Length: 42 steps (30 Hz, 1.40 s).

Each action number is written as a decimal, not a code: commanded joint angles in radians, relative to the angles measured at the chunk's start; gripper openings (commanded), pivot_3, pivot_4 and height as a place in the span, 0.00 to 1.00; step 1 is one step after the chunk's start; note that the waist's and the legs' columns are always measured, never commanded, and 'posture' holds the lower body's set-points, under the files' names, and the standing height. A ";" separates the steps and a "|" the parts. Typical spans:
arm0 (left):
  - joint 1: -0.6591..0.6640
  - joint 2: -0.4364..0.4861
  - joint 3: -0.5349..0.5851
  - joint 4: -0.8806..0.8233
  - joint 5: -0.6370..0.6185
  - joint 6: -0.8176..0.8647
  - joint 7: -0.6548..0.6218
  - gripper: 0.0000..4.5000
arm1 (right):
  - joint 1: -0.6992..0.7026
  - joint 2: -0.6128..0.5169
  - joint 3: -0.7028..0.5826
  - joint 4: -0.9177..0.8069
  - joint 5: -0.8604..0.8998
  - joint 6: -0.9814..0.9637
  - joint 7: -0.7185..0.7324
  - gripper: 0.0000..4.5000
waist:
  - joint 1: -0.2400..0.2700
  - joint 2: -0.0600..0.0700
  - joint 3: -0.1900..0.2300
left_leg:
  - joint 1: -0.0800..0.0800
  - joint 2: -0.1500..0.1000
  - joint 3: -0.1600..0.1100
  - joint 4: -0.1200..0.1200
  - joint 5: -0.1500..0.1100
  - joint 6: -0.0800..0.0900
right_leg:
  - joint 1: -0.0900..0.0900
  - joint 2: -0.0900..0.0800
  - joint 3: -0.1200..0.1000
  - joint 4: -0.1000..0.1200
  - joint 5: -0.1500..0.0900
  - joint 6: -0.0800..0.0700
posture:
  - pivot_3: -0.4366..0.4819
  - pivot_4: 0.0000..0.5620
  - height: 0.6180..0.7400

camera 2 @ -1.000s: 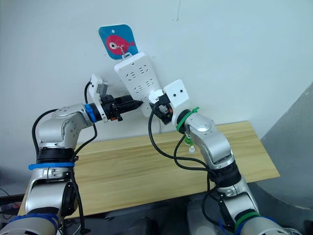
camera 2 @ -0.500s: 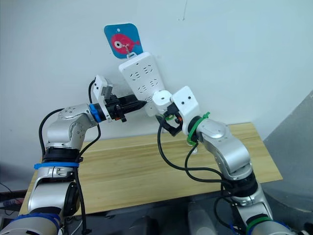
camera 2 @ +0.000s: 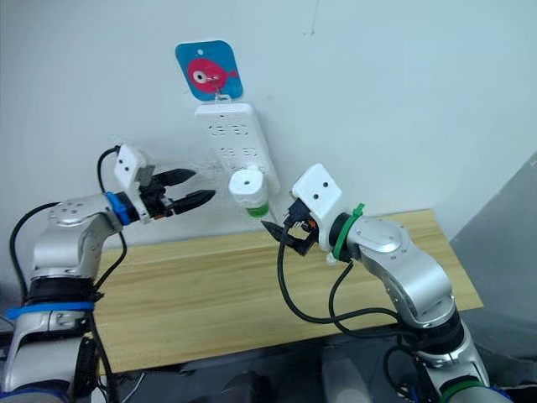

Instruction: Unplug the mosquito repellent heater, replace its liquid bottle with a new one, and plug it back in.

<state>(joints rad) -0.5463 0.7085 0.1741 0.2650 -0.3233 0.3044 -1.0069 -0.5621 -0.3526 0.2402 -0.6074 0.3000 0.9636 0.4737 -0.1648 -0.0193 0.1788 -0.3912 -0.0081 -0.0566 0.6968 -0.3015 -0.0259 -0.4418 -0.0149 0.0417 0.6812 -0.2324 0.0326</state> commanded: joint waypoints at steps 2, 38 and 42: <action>0.180 0.047 0.070 -0.298 -0.112 0.056 -0.045 0.85 | -0.006 0.004 0.012 -0.014 0.006 -0.068 0.019 0.96 | 0.006 0.000 0.000 | 0.000 0.000 0.000 0.000 0.000 0.000 | 0.000 0.000 0.000 0.000 0.000 0.000 | 0.36 0.23 0.92; 0.551 0.003 0.024 -0.836 -0.266 0.095 0.085 0.85 | -0.042 0.171 0.103 0.348 -0.205 -0.342 -0.054 0.01 | 0.081 -0.005 -0.004 | 0.013 0.002 0.002 -0.001 0.000 0.000 | 0.012 0.004 -0.001 -0.001 0.000 -0.001 | 0.41 0.20 0.92; 0.537 -0.002 0.011 -0.826 -0.259 0.094 0.085 0.85 | -0.045 0.188 0.102 0.361 -0.215 -0.346 -0.065 0.01 | 0.081 -0.005 -0.004 | 0.013 0.002 0.002 -0.001 0.000 0.000 | 0.012 0.004 -0.001 -0.001 0.000 -0.001 | 0.41 0.19 0.92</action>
<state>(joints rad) 0.0007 0.7040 0.1932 -0.5522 -0.5854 0.4184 -0.9260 -0.5807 -0.1741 0.3674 -0.2283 0.0967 0.6417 0.4198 -0.0837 -0.0243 0.1744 -0.3778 -0.0064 -0.0542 0.6959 -0.3013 -0.0263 -0.4295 -0.0105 0.0409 0.6800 -0.2327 0.0314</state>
